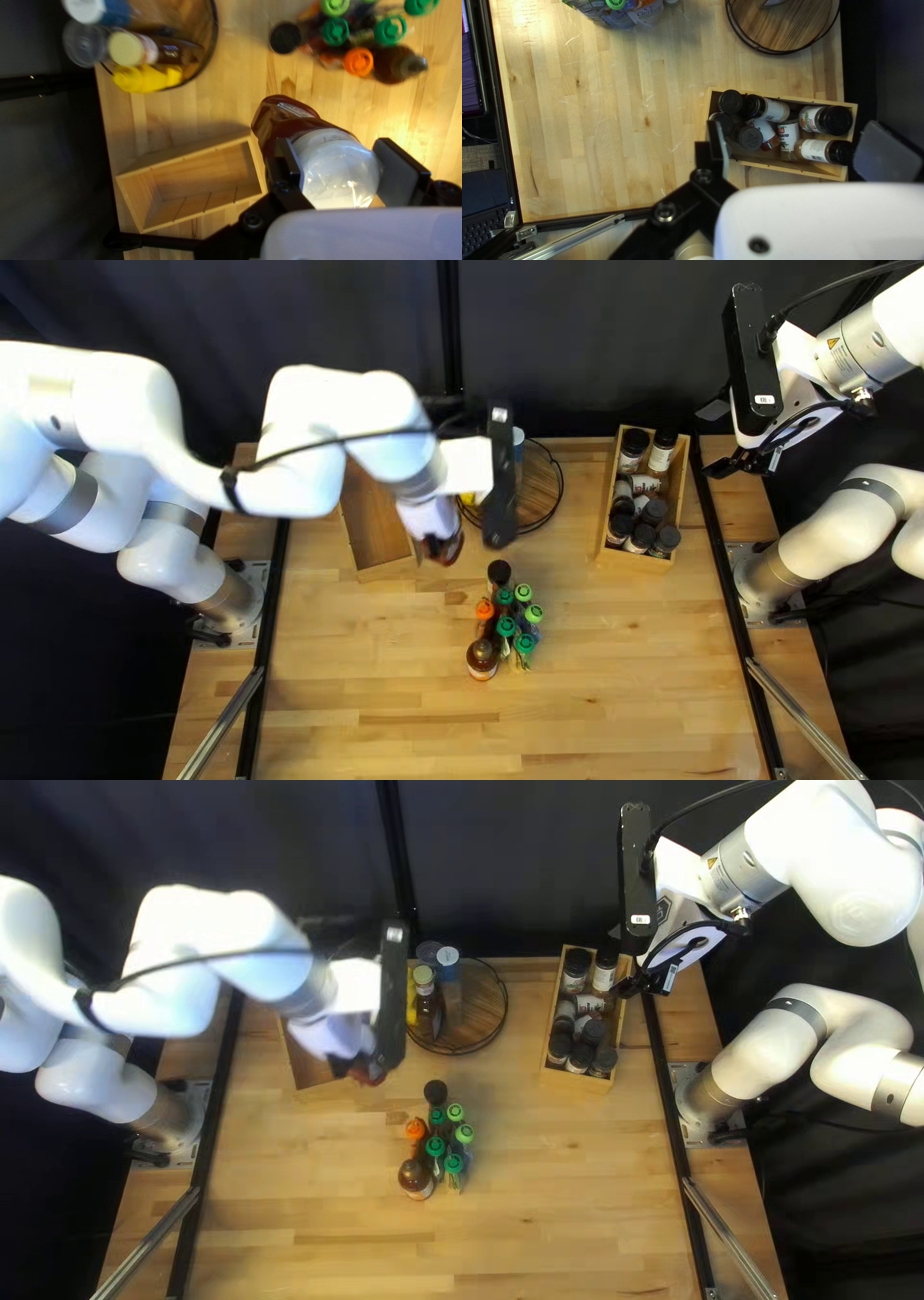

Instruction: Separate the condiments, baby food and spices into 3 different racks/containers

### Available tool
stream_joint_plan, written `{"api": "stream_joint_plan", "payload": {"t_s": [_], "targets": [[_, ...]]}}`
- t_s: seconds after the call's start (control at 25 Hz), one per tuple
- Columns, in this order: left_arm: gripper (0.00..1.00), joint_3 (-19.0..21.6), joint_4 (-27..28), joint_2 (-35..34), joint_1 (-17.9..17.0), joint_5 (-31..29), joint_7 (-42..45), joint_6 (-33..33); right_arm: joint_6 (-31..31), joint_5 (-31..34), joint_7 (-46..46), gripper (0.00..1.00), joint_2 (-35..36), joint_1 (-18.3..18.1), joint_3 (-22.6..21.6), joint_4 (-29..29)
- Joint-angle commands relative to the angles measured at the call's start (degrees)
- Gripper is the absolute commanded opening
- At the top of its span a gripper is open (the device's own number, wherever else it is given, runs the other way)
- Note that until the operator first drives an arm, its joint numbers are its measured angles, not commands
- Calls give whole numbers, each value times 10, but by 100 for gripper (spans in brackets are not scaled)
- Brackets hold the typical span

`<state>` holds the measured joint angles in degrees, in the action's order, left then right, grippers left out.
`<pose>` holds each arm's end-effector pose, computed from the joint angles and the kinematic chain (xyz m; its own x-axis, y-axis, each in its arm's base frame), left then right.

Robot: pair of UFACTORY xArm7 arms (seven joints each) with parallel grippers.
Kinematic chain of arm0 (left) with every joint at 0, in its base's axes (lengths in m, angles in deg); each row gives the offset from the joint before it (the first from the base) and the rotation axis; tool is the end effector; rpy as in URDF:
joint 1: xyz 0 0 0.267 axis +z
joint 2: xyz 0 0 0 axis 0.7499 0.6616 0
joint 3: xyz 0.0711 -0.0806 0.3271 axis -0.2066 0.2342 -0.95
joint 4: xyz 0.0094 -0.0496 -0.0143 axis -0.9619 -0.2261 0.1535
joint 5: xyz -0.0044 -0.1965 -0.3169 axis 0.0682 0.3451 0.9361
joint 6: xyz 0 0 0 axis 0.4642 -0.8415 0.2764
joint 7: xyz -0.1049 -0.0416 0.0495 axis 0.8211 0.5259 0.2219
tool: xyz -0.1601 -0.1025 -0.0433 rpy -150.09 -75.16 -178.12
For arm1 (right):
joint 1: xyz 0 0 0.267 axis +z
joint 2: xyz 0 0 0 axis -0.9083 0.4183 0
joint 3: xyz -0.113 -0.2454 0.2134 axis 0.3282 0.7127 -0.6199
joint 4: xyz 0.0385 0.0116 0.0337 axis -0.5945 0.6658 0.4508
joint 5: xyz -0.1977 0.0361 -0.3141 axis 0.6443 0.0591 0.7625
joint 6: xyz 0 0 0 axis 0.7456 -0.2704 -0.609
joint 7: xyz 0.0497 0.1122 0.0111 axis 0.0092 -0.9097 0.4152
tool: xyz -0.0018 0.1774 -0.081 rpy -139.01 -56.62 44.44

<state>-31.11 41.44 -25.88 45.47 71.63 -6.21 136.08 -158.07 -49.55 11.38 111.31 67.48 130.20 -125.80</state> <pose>0.5091 0.0144 0.3825 0.9801 -0.0080 0.1983 0.0102 -0.9958 -0.0911 0.2795 -0.0354 0.4281 0.9036 -0.0648 0.4234 -0.0945 -0.9943 0.0494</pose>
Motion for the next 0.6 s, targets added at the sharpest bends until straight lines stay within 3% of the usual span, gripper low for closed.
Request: {"api": "stream_joint_plan", "payload": {"t_s": [0.04, 0.16, 0.6], "targets": [[0, -17, 84, 82, 14, 34, -30, -18, 0, 0, 0, 100, 0, 0, 0, 0], [0, -25, 122, 127, 27, 58, -54, -31, 0, 0, 0, 100, 0, 0, 0, 0], [0, -48, 172, 216, 85, 125, -124, -99, 0, 0, 0, 100, 0, 0, 0, 0]]}}
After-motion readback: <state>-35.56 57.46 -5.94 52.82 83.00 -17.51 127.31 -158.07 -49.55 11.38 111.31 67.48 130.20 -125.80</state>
